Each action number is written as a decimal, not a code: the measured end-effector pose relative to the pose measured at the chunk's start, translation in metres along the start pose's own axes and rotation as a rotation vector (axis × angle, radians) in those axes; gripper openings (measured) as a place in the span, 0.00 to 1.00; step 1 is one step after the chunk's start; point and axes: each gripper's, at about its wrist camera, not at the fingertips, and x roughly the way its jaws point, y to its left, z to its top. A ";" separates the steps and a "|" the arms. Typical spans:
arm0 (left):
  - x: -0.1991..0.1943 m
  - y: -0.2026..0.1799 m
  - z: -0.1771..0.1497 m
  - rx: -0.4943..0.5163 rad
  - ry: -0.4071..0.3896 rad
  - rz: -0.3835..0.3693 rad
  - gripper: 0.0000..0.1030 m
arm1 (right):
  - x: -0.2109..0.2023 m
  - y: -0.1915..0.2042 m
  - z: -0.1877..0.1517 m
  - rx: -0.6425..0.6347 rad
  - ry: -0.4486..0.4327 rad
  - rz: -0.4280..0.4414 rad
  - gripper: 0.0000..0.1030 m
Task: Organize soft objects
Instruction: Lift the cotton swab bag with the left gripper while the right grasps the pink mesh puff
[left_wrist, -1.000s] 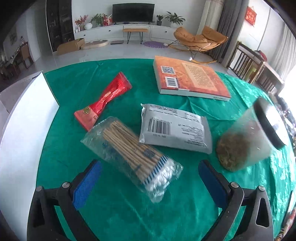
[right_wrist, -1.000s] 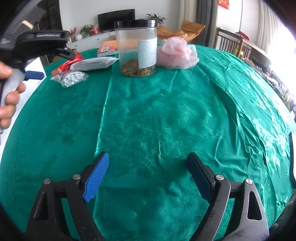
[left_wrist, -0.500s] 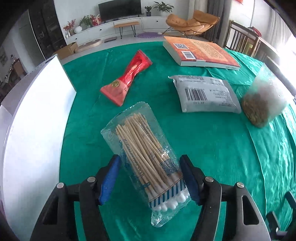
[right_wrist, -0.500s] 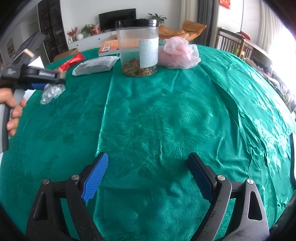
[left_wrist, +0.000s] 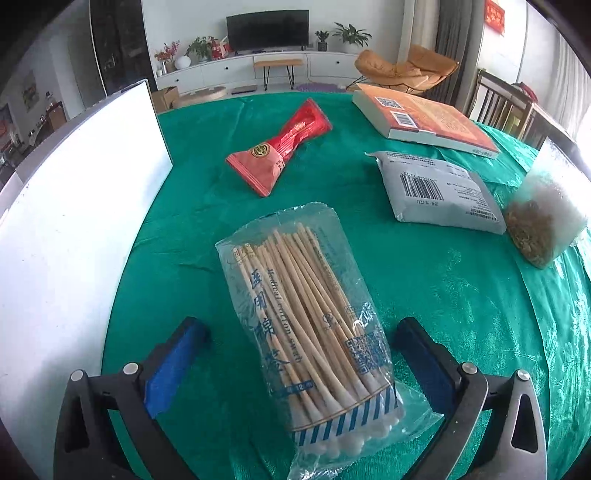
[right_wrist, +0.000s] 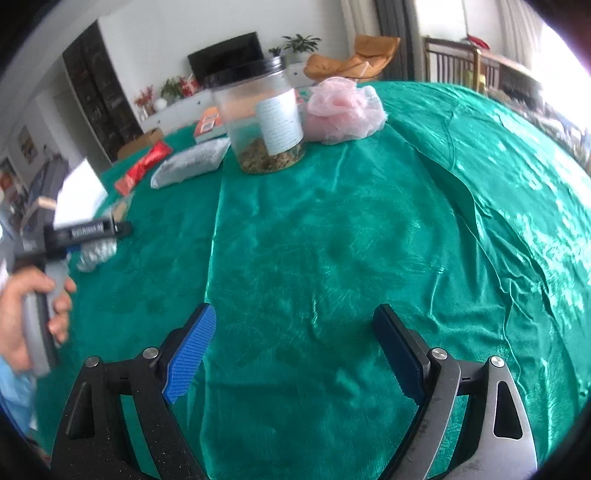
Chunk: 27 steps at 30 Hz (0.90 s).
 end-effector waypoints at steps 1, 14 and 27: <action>-0.001 0.000 -0.001 0.001 -0.008 -0.002 1.00 | -0.001 -0.013 0.013 0.049 -0.034 0.015 0.86; -0.001 0.001 -0.001 -0.001 -0.008 0.000 1.00 | 0.112 -0.046 0.209 0.114 0.045 0.068 0.86; -0.015 0.002 0.000 0.002 -0.004 -0.024 0.39 | 0.082 -0.056 0.200 0.092 0.000 0.003 0.30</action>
